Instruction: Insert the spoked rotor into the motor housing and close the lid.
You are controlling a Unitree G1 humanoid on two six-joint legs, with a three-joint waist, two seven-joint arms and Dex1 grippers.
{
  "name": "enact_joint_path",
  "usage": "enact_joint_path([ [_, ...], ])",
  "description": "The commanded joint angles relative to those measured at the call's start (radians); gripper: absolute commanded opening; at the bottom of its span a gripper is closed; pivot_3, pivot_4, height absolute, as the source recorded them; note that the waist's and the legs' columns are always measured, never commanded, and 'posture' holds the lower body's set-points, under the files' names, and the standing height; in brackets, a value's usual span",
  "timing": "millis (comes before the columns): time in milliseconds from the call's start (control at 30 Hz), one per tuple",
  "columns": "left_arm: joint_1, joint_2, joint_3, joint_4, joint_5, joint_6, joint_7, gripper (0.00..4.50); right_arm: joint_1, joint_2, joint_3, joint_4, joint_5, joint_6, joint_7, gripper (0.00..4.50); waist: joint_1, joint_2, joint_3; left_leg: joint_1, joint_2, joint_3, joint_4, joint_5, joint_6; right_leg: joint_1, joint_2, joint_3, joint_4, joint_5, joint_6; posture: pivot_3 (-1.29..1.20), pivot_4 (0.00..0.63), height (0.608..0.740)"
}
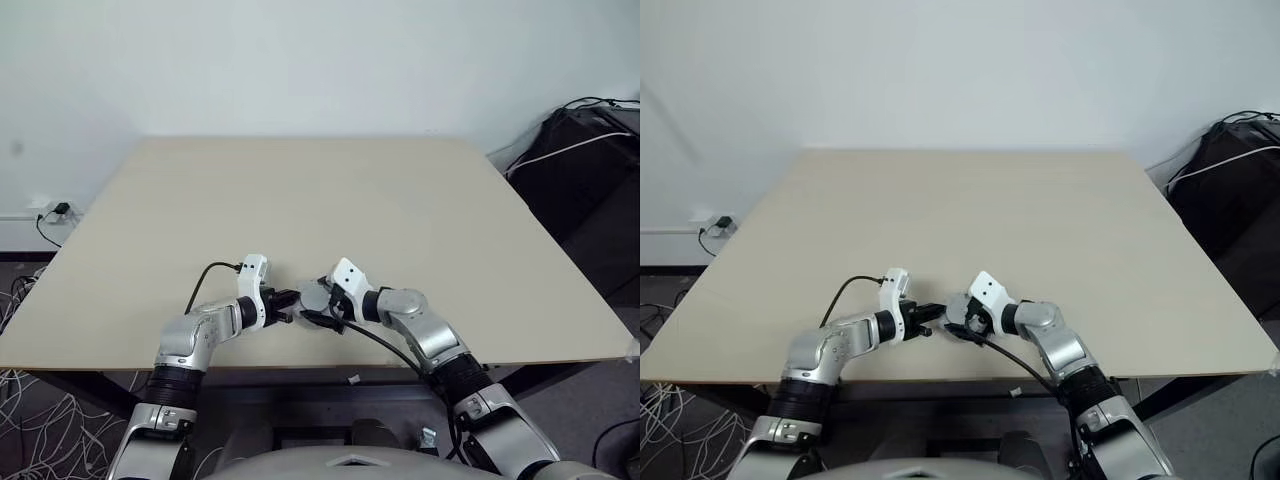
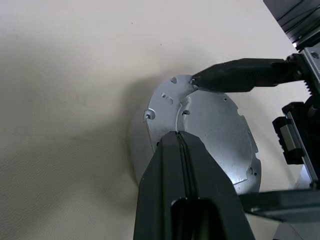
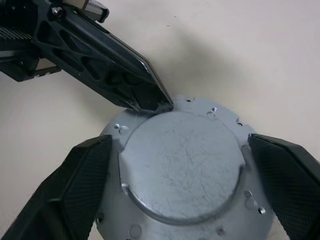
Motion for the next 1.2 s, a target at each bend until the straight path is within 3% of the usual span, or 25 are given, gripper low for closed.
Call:
enact_joint_path([
  [33, 0.015, -0.01, -0.043, 0.029, 0.008, 0.038, 0.0, 0.0, 0.013, -0.022, -0.024, -0.068, 0.014, 0.02, 0.008, 4.47, 0.003, 0.0, 0.0, 0.0, 0.0, 0.0, -0.001, 0.0, 0.0, 0.0, 0.0, 0.0, -0.001, 0.0, 0.0, 0.0, 0.0, 0.74],
  [500, 0.006, -0.015, -0.053, 0.043, 0.013, 0.026, -0.017, 0.0, 0.16, -0.124, -0.189, -0.371, 0.138, 0.166, -0.034, 4.47, 0.02, -0.001, 0.0, -0.002, -0.001, 0.0, -0.004, -0.001, 0.001, -0.002, -0.001, -0.001, -0.005, 0.0, -0.001, 0.0, 0.0, 0.74],
  [933, 0.006, -0.019, -0.055, 0.046, 0.016, 0.021, -0.024, 0.0, 0.239, 0.069, -0.4, -0.349, 0.433, 0.529, -0.193, 4.47, 0.024, -0.001, 0.0, -0.003, 0.0, 0.0, -0.004, -0.001, 0.001, -0.002, -0.002, -0.001, -0.005, -0.001, -0.001, 0.0, 0.0, 0.74],
  [1200, 0.013, -0.02, -0.051, 0.037, 0.013, 0.023, -0.022, 0.0, 0.221, 0.137, -0.425, -0.268, 0.465, 0.575, -0.271, 4.47, 0.023, 0.0, 0.0, -0.003, 0.0, 0.0, -0.005, -0.001, 0.001, -0.002, -0.002, -0.001, -0.005, -0.001, -0.001, 0.0, 0.0, 0.74],
])
